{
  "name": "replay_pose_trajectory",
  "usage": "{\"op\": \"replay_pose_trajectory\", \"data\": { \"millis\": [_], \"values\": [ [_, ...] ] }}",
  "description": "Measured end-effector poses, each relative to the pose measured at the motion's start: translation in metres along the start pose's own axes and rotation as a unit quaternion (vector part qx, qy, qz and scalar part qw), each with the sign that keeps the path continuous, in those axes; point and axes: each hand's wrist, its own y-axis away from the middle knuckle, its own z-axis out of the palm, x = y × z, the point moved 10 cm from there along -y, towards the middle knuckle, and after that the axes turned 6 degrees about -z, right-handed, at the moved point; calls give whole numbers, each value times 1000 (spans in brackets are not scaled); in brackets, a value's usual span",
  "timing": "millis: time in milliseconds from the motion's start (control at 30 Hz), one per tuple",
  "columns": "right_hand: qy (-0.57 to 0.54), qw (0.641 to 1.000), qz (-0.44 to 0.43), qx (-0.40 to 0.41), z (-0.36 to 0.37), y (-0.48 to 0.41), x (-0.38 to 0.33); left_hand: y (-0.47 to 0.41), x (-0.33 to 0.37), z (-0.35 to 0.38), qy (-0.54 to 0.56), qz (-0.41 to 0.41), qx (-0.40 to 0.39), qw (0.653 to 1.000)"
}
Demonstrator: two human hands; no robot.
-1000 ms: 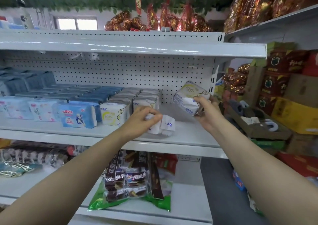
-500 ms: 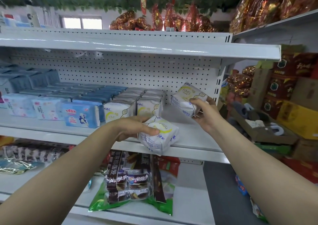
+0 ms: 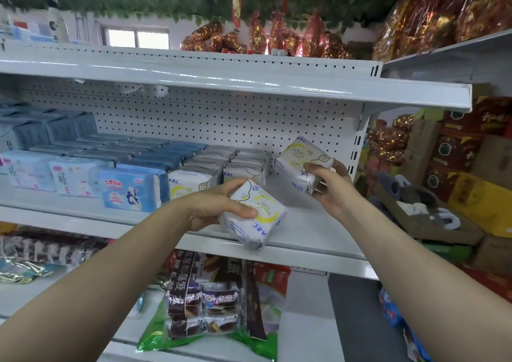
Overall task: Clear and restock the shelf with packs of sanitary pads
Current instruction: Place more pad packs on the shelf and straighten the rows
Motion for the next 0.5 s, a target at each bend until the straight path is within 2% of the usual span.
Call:
{"op": "replay_pose_trajectory", "data": {
  "millis": [100, 333, 500],
  "values": [
    [-2, 1000, 1, -3, 1, 0, -2, -2, 4, -8, 19, 10, 33, 999],
    [-2, 1000, -1, 4, 0, -5, -4, -7, 9, -14, 56, 0, 30, 998],
    [7, 1000, -5, 8, -3, -6, -8, -2, 5, -11, 11, -61, 31, 998]
  ]
}}
